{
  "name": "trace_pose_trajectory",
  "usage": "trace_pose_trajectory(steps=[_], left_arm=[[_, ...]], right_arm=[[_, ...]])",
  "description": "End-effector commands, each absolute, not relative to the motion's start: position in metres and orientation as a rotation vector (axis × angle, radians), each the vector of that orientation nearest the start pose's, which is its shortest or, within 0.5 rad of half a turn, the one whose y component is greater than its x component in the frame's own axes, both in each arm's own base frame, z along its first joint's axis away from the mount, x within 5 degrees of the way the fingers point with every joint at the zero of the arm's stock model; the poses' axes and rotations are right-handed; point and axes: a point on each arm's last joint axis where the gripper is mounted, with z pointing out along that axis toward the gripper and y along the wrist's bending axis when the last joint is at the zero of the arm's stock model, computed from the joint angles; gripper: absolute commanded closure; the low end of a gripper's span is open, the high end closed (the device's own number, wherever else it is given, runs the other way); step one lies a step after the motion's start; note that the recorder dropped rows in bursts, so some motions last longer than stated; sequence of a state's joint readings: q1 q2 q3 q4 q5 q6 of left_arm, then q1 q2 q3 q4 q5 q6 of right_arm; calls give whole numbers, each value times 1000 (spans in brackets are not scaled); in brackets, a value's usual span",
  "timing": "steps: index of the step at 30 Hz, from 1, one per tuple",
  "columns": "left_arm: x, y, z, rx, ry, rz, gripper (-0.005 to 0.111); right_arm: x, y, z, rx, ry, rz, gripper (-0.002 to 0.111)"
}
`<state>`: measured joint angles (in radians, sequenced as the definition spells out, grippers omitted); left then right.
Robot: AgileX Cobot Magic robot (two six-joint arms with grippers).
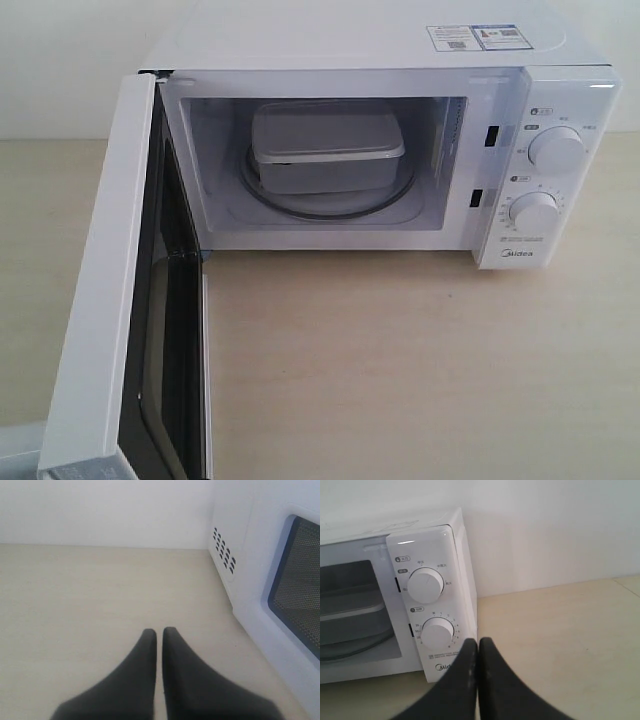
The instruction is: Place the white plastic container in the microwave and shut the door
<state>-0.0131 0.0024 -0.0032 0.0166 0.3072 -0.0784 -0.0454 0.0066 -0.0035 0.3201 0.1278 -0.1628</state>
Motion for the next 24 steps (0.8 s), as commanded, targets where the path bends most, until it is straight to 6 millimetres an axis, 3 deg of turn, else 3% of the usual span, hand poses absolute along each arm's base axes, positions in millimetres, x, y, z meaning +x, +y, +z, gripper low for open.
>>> trace_pose_trajectory(steps=[1, 9, 24], left_arm=[[54, 0, 185, -57, 1789, -54, 102], [54, 0, 185, -57, 1789, -54, 102], [54, 0, 185, -57, 1789, -54, 102]], right_arm=[[56, -3, 201, 166, 1615, 82, 108], [56, -4, 200, 149, 1622, 42, 108], [53, -4, 182, 16, 1827, -73, 108]])
